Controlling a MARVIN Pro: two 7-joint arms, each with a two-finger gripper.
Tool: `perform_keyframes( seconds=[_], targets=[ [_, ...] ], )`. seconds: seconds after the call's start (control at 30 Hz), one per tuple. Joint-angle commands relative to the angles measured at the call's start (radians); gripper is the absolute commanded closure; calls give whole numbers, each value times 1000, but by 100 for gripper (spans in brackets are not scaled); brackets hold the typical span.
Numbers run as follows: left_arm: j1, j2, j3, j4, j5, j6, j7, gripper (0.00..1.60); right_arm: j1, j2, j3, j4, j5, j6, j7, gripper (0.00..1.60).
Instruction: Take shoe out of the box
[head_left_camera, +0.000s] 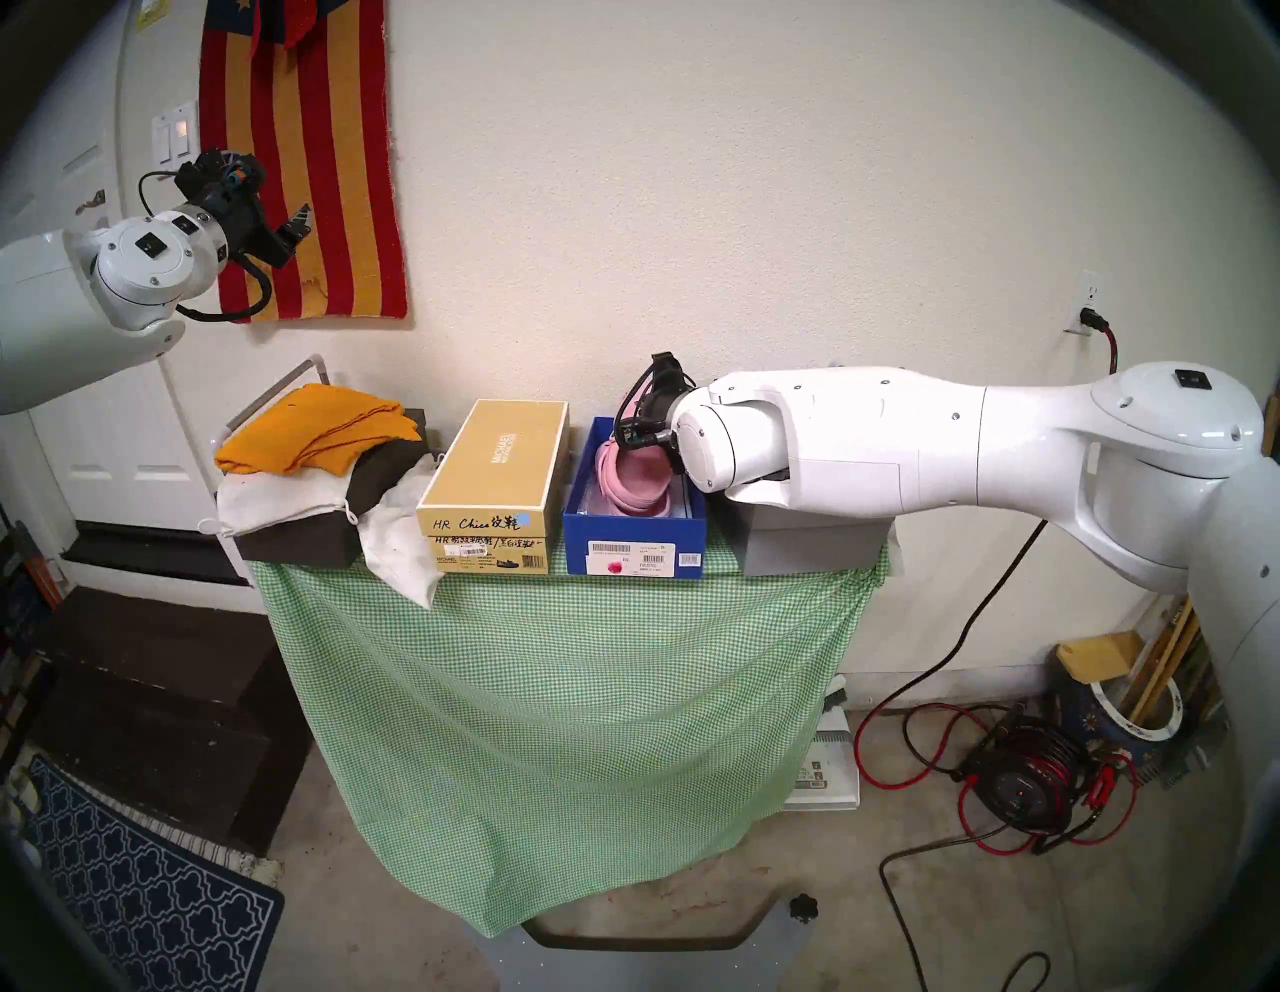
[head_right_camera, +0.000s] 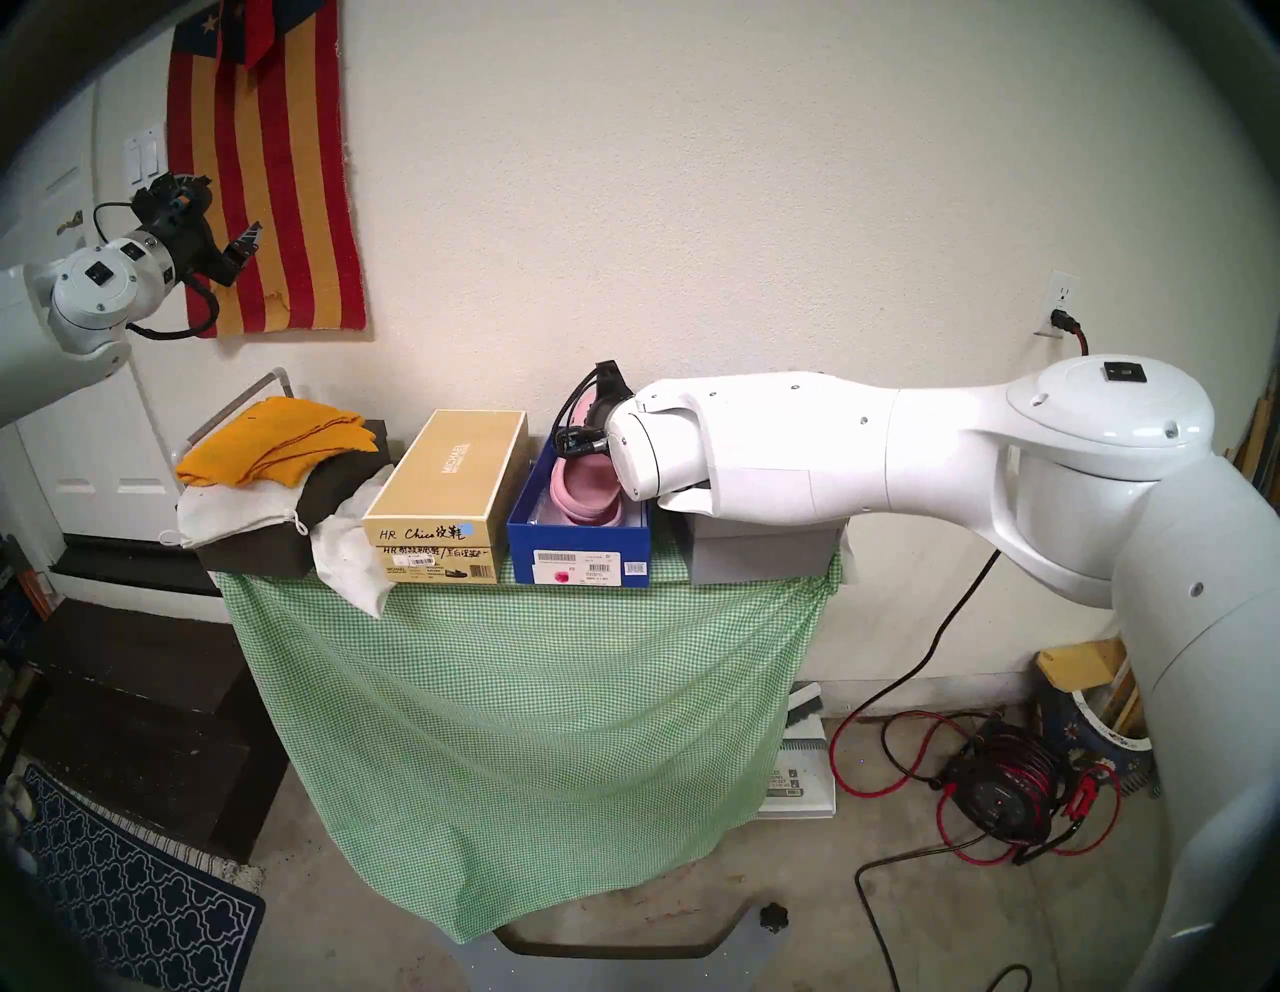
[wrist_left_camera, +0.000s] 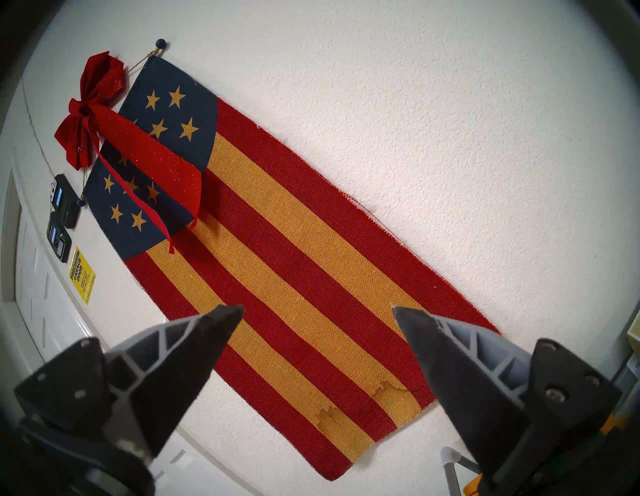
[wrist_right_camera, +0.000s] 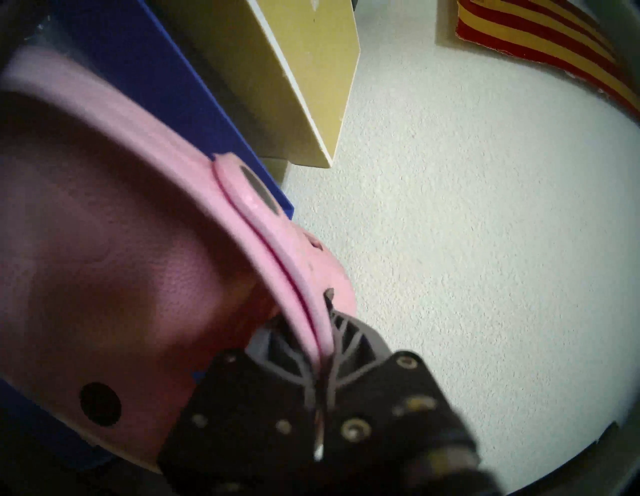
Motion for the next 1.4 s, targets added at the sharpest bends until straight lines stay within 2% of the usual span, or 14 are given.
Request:
perform_keyframes(
  seconds=[0.0,0.3,0.43,0.6,0.67,0.93,1.1,1.13,1.2,1.23,1.27,1.37],
  targets=[
    [0,0,0,0,0,0,0,0,106,3,-10,-44,-52,-12,30,160],
    [0,0,0,0,0,0,0,0,174,76,111,-71,-154,-11,64,160],
    [0,0,0,0,0,0,0,0,226,124,115,-123,-194,-31,126,160],
    [0,0,0,0,0,0,0,0,291,199,101,-188,-197,-90,237,160],
    [0,0,0,0,0,0,0,0,301,210,100,-191,-193,-115,266,160],
    [0,0,0,0,0,0,0,0,389,302,77,-248,-198,-247,429,160],
    [0,0,0,0,0,0,0,0,437,368,55,-293,-202,-354,534,160],
    [0,0,0,0,0,0,0,0,445,366,39,-290,-198,-356,546,160],
    [0,0,0,0,0,0,0,0,443,407,35,-308,-202,-414,574,160],
    [0,0,0,0,0,0,0,0,452,392,14,-295,-196,-405,584,160],
    [0,0,0,0,0,0,0,0,443,425,25,-312,-204,-445,585,160],
    [0,0,0,0,0,0,0,0,435,450,11,-313,-210,-480,574,160]
  ],
)
